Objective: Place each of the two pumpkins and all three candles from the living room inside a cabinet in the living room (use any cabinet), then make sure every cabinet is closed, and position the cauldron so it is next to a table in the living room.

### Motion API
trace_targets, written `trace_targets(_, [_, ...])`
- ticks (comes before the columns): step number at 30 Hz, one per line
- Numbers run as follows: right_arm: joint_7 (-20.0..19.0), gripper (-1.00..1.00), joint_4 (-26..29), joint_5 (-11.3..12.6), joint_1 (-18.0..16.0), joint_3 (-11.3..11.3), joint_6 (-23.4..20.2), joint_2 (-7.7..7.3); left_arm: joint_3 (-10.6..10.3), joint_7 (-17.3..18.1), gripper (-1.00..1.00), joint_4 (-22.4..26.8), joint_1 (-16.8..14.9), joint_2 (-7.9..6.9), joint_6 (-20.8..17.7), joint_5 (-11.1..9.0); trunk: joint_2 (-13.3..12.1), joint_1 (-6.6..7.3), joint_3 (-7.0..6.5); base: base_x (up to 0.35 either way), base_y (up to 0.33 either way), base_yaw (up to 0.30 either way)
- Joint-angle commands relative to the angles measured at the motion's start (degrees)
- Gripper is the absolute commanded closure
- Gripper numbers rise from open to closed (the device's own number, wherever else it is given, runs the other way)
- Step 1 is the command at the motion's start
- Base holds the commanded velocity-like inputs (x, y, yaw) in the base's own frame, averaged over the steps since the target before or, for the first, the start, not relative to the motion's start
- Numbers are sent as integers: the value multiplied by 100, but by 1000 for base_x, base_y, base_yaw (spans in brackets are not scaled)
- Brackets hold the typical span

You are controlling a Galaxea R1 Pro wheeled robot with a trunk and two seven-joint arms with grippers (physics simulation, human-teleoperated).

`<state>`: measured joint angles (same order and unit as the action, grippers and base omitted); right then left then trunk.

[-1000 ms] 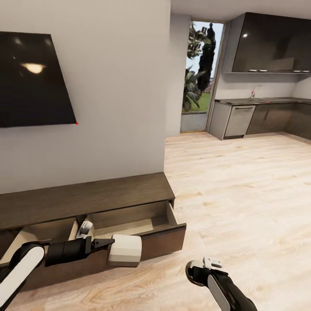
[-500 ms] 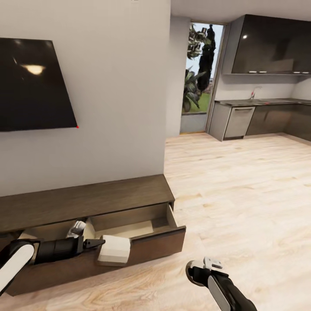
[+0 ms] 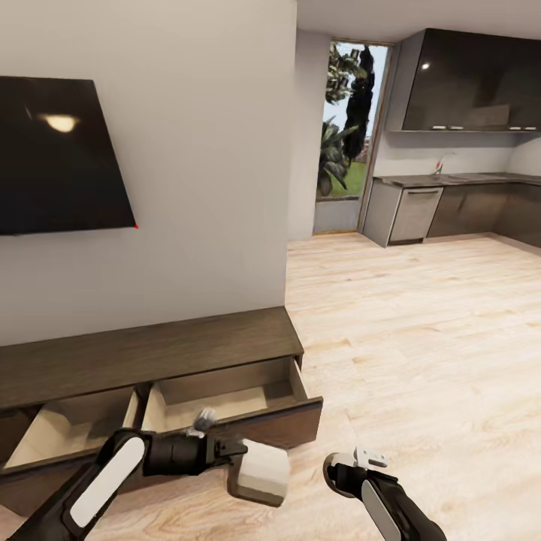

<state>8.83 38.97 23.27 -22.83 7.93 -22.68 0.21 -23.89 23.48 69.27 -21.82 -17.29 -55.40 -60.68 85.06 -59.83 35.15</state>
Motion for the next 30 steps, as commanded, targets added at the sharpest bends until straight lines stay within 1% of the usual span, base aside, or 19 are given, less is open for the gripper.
trace_targets(1, [59, 100, 11, 63, 0, 24, -17, -4, -327, 16, 100, -162, -133, 50, 22, 10, -38, 23, -14, 0, 0, 0])
trace_targets(2, [59, 100, 9, 63, -1, 24, -17, -4, -466, 10, 100, -227, -189, 64, 31, 11, -78, 45, -32, 0, 0, 0])
trace_targets(3, [58, 100, 10, 63, -2, 24, -17, -4, -588, 6, 100, -284, -257, 45, 39, 11, -119, 67, -49, 0, 0, 0])
trace_targets(6, [61, 100, 7, 54, -2, 24, -17, -4, -672, 5, 100, -329, -343, -67, 44, 9, -239, 133, -103, 0, 0, 0])
trace_targets(7, [61, 100, 7, 46, -1, 24, -17, -4, -685, -123, 100, -355, -361, -91, 52, 73, -279, 155, -121, 0, 0, 0])
trace_targets(8, [62, 100, 6, 37, -1, 24, -17, -4, -679, -503, 100, -362, -373, -85, 88, 307, -319, 177, -139, 0, 0, 0])
trace_targets(9, [63, 100, 6, 30, -2, 24, -17, -4, -664, -1059, 100, -357, -380, -13, 161, 607, -359, 199, -157, 0, 0, 0])
trace_targets(10, [65, 100, 6, 29, -2, 24, -17, -4, -629, -1955, 100, -351, -382, 287, 348, 940, -399, 221, -175, 0, 0, 0])
trace_targets(12, [61, 100, 6, 40, -2, 24, -17, -4, -576, -2976, 100, -345, -351, 778, 628, 1169, -480, 265, -211, 0, 0, 0])
trace_targets(13, [59, 100, 6, 45, -2, 24, -17, -4, -570, -3406, 100, -365, -341, 961, 718, 1231, -520, 287, -229, 0, 0, 0])
trace_targets(14, [59, 100, 6, 50, -1, 24, -17, -4, -571, -3740, 100, -380, -333, 1087, 778, 1265, -560, 309, -247, 0, 0, 0])
trace_targets(15, [58, 100, 6, 53, -1, 24, -17, -4, -571, -3982, 100, -387, -328, 1167, 816, 1278, -600, 330, -265, 0, 0, 0])
trace_targets(16, [58, 100, 6, 54, -1, 24, -17, -4, -572, -4067, 100, -386, -327, 1195, 829, 1283, -640, 352, -283, 0, 0, 0])
trace_targets(17, [58, 100, 6, 54, 0, 24, -17, -4, -572, -4272, 100, -364, -322, 1246, 864, 1302, -680, 374, -301, 0, 0, 0])
trace_targets(19, [58, 100, 6, 49, -2, 24, -17, -4, -572, -4366, 100, -345, -318, 1261, 874, 1319, -760, 418, -337, 0, 0, 0])
trace_targets(23, [58, 100, 12, 18, -1, 24, -13, -4, -571, -4448, 100, -324, -321, 1266, 879, 1336, -921, 506, -409, 0, 0, 0])
trace_targets(30, [64, 100, 100, 11, -2, 24, -16, -4, -537, -4458, 100, -324, -322, 1246, 868, 1346, -1201, 660, -534, 0, 0, 0])
